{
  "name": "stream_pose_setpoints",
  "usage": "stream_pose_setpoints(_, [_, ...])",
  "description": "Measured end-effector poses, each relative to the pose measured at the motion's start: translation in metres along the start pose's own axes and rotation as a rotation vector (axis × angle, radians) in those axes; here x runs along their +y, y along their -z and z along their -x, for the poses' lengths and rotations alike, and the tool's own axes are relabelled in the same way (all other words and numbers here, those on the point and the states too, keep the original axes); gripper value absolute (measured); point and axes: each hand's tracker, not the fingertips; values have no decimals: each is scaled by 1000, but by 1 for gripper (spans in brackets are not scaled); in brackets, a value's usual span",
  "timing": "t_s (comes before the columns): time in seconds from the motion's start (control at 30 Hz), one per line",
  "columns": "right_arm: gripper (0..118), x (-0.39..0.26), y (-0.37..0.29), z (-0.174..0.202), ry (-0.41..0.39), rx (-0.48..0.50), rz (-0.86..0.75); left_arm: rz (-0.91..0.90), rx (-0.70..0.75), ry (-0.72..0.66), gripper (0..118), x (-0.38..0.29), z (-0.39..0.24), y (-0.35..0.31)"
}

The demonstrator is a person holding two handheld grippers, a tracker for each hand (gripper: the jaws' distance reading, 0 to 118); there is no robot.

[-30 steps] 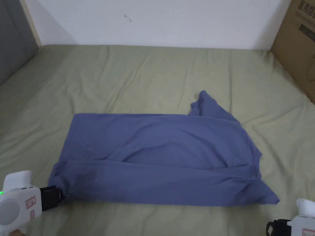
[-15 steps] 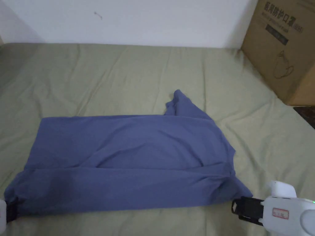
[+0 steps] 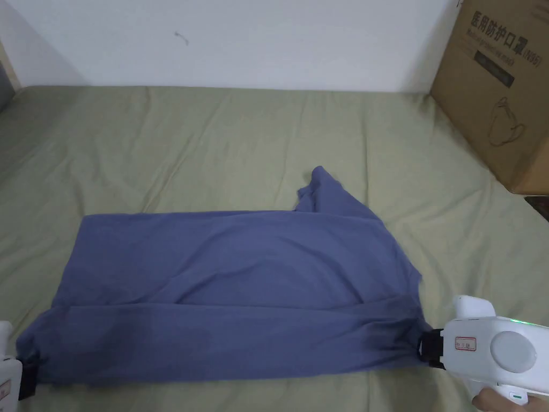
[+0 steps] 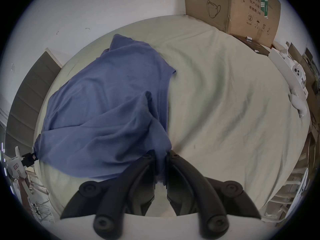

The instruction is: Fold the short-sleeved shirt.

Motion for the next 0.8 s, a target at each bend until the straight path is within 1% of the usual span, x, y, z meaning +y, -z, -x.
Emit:
stream_pose_setpoints(0.17, [10, -10, -41, -9, 25, 51, -30, -17, -12, 3, 3, -4, 10, -20])
stream_pose_setpoints(0.2, [10, -13, -49, -10, 18, 52, -35, -17, -17, 2, 3, -6, 13, -25])
stream_pose_setpoints(0.3, [10, -30, -68, -14, -51, 2, -23, -18, -20, -8, 3, -20, 19, -39])
stream_pose_setpoints(0.33, [10, -41, -78, -10, -44, 6, -10, -15, -29, -14, 3, -28, 21, -45])
stream_pose_setpoints(0.4, [10, -62, -86, -17, -30, 26, 16, 1, -32, -10, 3, -44, 23, -50])
stream_pose_setpoints(0.5, [10, -99, -87, -18, -45, 13, 56, 32, -10, 16, 3, -66, 21, -52])
stream_pose_setpoints(0.57, [16, -115, -77, -22, -37, 19, 65, 46, -12, 23, 8, -73, 18, -48])
stream_pose_setpoints(0.6, [20, -119, -72, -22, -5, 31, 71, 53, -19, 23, 11, -75, 16, -47])
stream_pose_setpoints(0.63, [25, -121, -70, -21, 14, -3, 83, 57, -18, 24, 15, -74, 13, -49])
stream_pose_setpoints(0.67, [47, -120, -69, -18, 11, -50, 99, 53, -15, 29, 31, -73, 10, -51])
stream_pose_setpoints(0.7, [73, -118, -70, -19, -3, -46, 91, 45, -19, 38, 52, -71, 8, -55])
stream_pose_setpoints(0.73, [85, -115, -74, -22, -18, -36, 67, 38, -26, 39, 82, -67, 7, -59])
stream_pose_setpoints(0.77, [85, -111, -80, -20, -28, -21, 40, 20, -42, 34, 95, -63, 5, -63])
stream_pose_setpoints(0.8, [85, -104, -87, -18, -32, -13, 20, -9, -60, 26, 98, -56, 3, -69])
